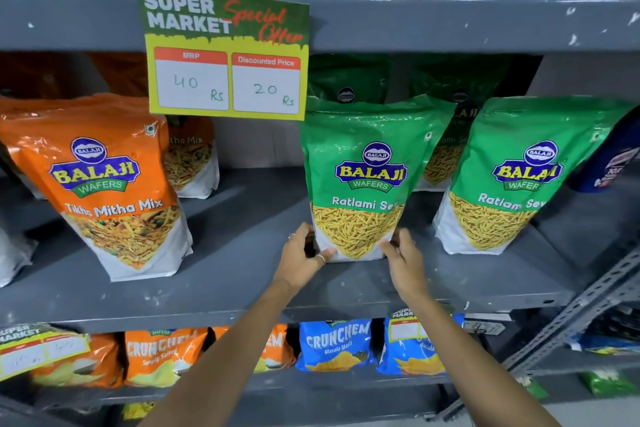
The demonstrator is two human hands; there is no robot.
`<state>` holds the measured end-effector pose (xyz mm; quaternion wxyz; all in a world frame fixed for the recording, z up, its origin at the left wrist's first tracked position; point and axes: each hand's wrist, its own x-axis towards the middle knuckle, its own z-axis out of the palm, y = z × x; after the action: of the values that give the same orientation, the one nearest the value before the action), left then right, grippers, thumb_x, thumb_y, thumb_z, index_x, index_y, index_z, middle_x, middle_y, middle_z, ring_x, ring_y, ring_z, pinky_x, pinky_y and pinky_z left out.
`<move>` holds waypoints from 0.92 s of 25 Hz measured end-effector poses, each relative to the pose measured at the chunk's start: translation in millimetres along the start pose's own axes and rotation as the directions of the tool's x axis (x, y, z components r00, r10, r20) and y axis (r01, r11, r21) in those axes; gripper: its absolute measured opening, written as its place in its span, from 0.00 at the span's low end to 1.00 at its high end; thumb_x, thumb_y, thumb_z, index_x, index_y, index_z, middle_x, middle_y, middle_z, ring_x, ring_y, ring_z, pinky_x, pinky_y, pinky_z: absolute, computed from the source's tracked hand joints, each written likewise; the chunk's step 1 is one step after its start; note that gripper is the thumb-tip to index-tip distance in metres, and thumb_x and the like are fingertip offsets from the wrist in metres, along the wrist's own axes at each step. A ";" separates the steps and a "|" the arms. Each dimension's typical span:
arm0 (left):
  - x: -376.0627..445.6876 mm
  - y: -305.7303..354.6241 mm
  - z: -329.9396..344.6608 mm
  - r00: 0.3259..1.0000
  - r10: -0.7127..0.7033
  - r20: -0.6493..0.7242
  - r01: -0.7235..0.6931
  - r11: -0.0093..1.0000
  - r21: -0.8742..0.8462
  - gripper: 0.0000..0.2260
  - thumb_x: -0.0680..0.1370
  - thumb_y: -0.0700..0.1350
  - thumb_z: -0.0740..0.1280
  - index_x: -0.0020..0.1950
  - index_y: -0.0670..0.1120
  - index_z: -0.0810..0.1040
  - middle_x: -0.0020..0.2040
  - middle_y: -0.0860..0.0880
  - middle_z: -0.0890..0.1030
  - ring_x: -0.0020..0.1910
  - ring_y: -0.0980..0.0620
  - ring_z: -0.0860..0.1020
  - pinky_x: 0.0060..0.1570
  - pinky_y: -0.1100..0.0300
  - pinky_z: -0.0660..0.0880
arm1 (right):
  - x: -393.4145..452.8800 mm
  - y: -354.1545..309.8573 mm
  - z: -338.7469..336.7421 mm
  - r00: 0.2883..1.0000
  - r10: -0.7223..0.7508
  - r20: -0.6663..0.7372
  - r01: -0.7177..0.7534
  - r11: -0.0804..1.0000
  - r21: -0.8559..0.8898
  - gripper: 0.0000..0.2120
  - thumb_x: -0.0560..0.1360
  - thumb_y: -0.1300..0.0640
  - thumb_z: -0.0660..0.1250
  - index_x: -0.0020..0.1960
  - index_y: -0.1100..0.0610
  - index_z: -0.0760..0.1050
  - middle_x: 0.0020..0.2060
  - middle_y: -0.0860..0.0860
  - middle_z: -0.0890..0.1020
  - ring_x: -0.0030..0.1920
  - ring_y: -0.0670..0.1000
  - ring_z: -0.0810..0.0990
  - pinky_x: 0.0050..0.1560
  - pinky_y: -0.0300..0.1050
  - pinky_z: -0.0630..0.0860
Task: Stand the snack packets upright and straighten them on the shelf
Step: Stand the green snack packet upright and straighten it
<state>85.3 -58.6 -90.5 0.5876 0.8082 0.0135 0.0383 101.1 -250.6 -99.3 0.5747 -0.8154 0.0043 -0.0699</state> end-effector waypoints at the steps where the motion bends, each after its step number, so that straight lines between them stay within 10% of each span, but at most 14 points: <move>1: -0.9 0.1 0.7 1.000 0.003 0.007 -0.003 1.000 -0.005 0.18 0.71 0.40 0.72 0.58 0.42 0.71 0.55 0.46 0.80 0.54 0.50 0.78 0.52 0.64 0.75 | -0.3 -1.4 0.0 1.000 0.002 0.001 -0.002 1.000 0.002 0.02 0.75 0.60 0.61 0.46 0.59 0.68 0.44 0.55 0.78 0.48 0.58 0.74 0.39 0.43 0.68; 6: -20.1 3.7 13.1 0.947 0.214 -0.240 -0.191 0.975 0.118 0.25 0.68 0.48 0.71 0.62 0.44 0.68 0.59 0.50 0.71 0.58 0.56 0.69 0.57 0.72 0.66 | -5.9 3.8 -8.4 0.980 -0.079 -0.181 0.090 0.994 0.055 0.13 0.74 0.61 0.60 0.58 0.60 0.70 0.52 0.54 0.75 0.55 0.54 0.73 0.54 0.42 0.69; 10: -35.8 21.1 51.7 0.812 0.546 -0.206 -0.434 0.801 0.412 0.06 0.71 0.46 0.64 0.46 0.49 0.70 0.45 0.46 0.78 0.45 0.55 0.71 0.45 0.64 0.70 | -4.4 14.4 -51.5 0.840 -0.198 -0.505 0.142 0.979 -0.149 0.11 0.70 0.62 0.59 0.50 0.67 0.70 0.48 0.63 0.74 0.51 0.62 0.71 0.54 0.49 0.67; 14: -28.3 42.5 103.6 0.849 0.505 -0.152 -0.452 0.846 0.284 0.03 0.74 0.42 0.61 0.46 0.44 0.72 0.43 0.45 0.77 0.42 0.56 0.69 0.44 0.62 0.68 | 2.4 29.8 -101.0 0.767 -0.192 -0.612 0.074 0.974 -0.212 0.14 0.71 0.59 0.61 0.52 0.68 0.67 0.50 0.67 0.72 0.52 0.65 0.69 0.54 0.51 0.62; 20: 0.8 48.3 167.1 0.981 0.193 0.002 -0.193 0.979 0.064 0.10 0.75 0.42 0.64 0.55 0.42 0.73 0.43 0.47 0.76 0.43 0.51 0.74 0.48 0.53 0.75 | 18.8 59.1 -135.5 0.913 0.011 -0.408 -0.018 1.000 -0.014 0.44 0.64 0.30 0.63 0.66 0.60 0.58 0.63 0.60 0.68 0.64 0.59 0.69 0.66 0.59 0.66; 23: 18.6 48.7 188.4 0.990 0.077 0.120 -0.087 0.992 0.085 0.25 0.74 0.48 0.68 0.68 0.42 0.67 0.64 0.43 0.75 0.63 0.47 0.72 0.66 0.50 0.70 | 20.0 56.4 -141.9 0.947 0.013 -0.322 -0.005 1.000 0.026 0.39 0.66 0.37 0.64 0.70 0.54 0.56 0.66 0.57 0.72 0.64 0.56 0.72 0.64 0.52 0.69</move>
<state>117.3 -251.1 -101.0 0.5481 0.8347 -0.0524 0.0146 108.2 -404.3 -103.2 0.5768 -0.7857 0.1009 -0.1997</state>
